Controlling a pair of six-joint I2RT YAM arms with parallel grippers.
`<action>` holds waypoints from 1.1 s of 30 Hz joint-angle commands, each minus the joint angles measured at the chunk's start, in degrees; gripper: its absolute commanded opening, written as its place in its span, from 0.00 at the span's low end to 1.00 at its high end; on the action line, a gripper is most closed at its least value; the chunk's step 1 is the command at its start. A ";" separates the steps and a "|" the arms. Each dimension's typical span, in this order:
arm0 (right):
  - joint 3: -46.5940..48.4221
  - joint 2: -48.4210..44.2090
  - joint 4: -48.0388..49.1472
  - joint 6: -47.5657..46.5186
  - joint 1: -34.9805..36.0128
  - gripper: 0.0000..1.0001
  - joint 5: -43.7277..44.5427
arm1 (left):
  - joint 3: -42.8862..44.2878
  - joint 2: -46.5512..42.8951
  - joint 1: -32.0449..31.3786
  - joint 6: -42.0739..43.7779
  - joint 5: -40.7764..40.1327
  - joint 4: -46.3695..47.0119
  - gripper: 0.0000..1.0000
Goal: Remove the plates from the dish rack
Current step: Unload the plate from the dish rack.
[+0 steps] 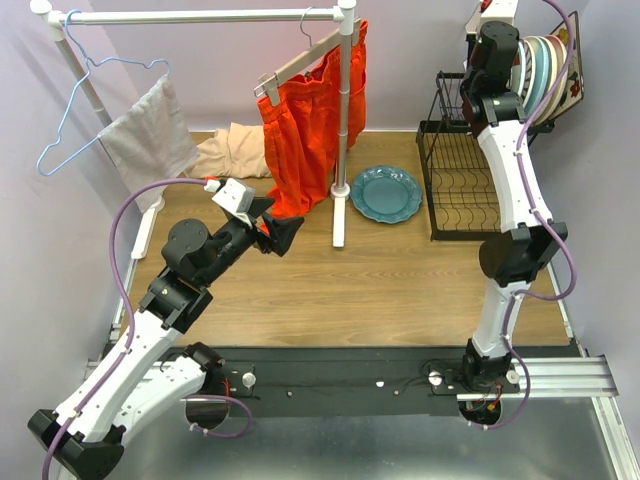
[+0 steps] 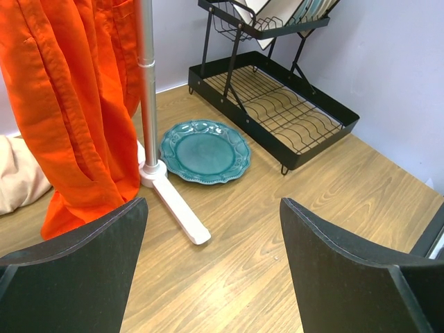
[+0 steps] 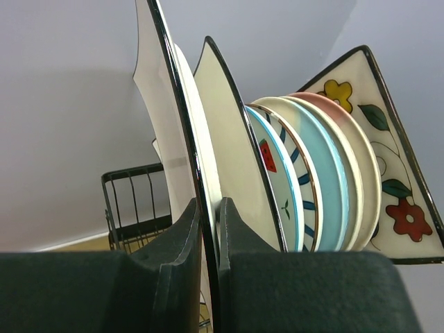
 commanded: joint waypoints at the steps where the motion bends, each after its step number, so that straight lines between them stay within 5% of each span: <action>1: 1.89 -6.71 12.88 1.50 -0.05 0.01 -0.91 | -0.38 -0.21 0.41 -0.12 1.24 1.36 0.86; 33: -11.03 -19.28 13.23 21.71 -0.05 0.01 -5.31 | -0.46 -0.91 0.76 -0.21 1.42 1.45 0.86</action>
